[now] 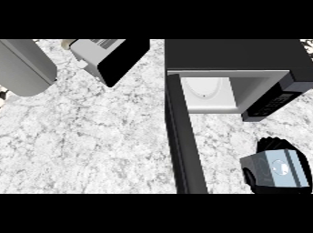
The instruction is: Pick up the milk, place it into the microwave and close the microwave
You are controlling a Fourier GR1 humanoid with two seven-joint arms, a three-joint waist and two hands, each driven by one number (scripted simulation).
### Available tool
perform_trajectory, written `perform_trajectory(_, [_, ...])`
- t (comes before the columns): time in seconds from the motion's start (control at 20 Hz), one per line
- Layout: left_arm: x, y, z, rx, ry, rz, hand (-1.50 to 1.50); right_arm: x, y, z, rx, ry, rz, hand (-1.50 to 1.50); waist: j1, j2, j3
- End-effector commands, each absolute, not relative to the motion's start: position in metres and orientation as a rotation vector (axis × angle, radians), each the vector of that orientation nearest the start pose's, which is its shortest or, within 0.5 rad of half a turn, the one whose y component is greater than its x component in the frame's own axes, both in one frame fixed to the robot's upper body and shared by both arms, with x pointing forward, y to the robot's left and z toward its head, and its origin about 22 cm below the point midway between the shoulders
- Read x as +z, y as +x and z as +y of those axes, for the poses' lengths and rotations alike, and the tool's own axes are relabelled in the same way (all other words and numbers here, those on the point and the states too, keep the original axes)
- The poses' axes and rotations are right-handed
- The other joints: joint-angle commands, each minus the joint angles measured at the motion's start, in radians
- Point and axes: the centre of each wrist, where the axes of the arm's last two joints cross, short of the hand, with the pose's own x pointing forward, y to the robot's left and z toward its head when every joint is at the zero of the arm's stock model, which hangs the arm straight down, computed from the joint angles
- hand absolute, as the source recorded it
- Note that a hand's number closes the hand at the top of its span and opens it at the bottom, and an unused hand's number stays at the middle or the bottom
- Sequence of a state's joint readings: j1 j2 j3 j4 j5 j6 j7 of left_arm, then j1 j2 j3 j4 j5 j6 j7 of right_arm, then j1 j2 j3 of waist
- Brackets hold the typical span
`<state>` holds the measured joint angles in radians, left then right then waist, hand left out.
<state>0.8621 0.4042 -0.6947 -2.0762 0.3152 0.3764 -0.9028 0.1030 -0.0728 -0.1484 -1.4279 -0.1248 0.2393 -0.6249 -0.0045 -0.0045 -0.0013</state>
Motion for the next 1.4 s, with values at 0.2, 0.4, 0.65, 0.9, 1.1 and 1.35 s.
perform_trajectory(0.2, [0.020,-0.003,0.174,0.284,-0.102,-1.907,-1.50,-0.023,0.229,-0.248,-0.015,0.007,-1.992,1.50,0.013,0.004,0.001])
perform_trajectory(0.4, [0.005,0.000,0.188,0.274,-0.077,-1.899,-1.50,-0.027,0.243,-0.230,0.020,-0.006,-1.962,1.50,0.015,0.004,0.001])
perform_trajectory(0.65, [0.011,0.012,0.201,0.273,-0.075,-1.902,-1.50,-0.017,0.290,-0.229,0.060,-0.096,-1.929,1.50,0.018,0.006,0.002])
perform_trajectory(0.9, [0.018,-0.002,0.191,0.291,-0.090,-1.913,-1.50,-0.040,0.317,-0.197,0.072,-0.190,-1.848,1.50,0.031,0.008,0.002])
perform_trajectory(1.1, [0.012,-0.007,0.207,0.266,-0.091,-1.886,-1.50,-0.051,0.337,-0.216,0.032,-0.153,-1.841,1.50,0.033,0.010,0.003])
perform_trajectory(1.35, [0.015,0.002,0.207,0.242,-0.091,-1.918,-1.50,-0.064,0.354,-0.198,0.059,-0.260,-1.819,1.50,0.045,0.015,0.003])
